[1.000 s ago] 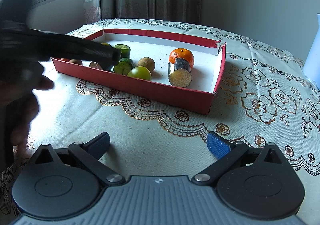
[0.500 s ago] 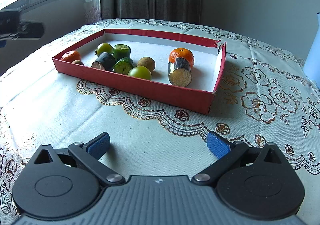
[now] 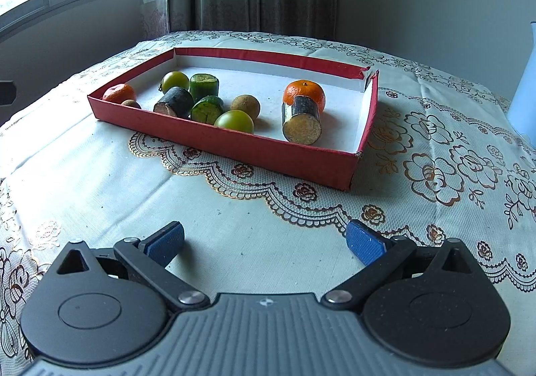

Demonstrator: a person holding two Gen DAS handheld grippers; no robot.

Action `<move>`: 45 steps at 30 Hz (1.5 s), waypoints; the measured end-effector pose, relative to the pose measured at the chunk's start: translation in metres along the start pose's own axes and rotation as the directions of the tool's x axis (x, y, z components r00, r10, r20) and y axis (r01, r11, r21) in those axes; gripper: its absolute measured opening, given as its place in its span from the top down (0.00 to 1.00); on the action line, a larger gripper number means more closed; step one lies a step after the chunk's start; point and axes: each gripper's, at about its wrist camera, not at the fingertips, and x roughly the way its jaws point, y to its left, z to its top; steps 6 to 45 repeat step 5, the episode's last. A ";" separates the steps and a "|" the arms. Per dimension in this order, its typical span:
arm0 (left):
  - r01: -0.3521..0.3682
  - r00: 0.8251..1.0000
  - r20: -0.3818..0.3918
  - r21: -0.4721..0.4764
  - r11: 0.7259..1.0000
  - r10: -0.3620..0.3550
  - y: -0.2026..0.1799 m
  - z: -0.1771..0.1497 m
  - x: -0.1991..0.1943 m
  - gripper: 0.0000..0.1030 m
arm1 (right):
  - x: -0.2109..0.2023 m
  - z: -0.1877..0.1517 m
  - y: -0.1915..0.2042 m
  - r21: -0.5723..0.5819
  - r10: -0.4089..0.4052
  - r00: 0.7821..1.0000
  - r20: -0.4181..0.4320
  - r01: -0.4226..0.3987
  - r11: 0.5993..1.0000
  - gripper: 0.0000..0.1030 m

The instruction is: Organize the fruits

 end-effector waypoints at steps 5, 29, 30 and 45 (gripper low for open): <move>0.010 1.000 -0.015 -0.008 1.000 -0.010 0.010 -0.002 0.001 0.00 | 0.001 0.001 0.000 -0.002 -0.005 1.000 0.002 0.005 1.000 0.00; 0.010 1.000 -0.015 -0.008 1.000 -0.010 0.010 -0.002 0.001 0.00 | 0.001 0.001 0.000 -0.002 -0.005 1.000 0.002 0.005 1.000 0.00; 0.010 1.000 -0.015 -0.008 1.000 -0.010 0.010 -0.002 0.001 0.00 | 0.001 0.001 0.000 -0.002 -0.005 1.000 0.002 0.005 1.000 0.00; 0.010 1.000 -0.015 -0.008 1.000 -0.010 0.010 -0.002 0.001 0.00 | 0.001 0.001 0.000 -0.002 -0.005 1.000 0.002 0.005 1.000 0.00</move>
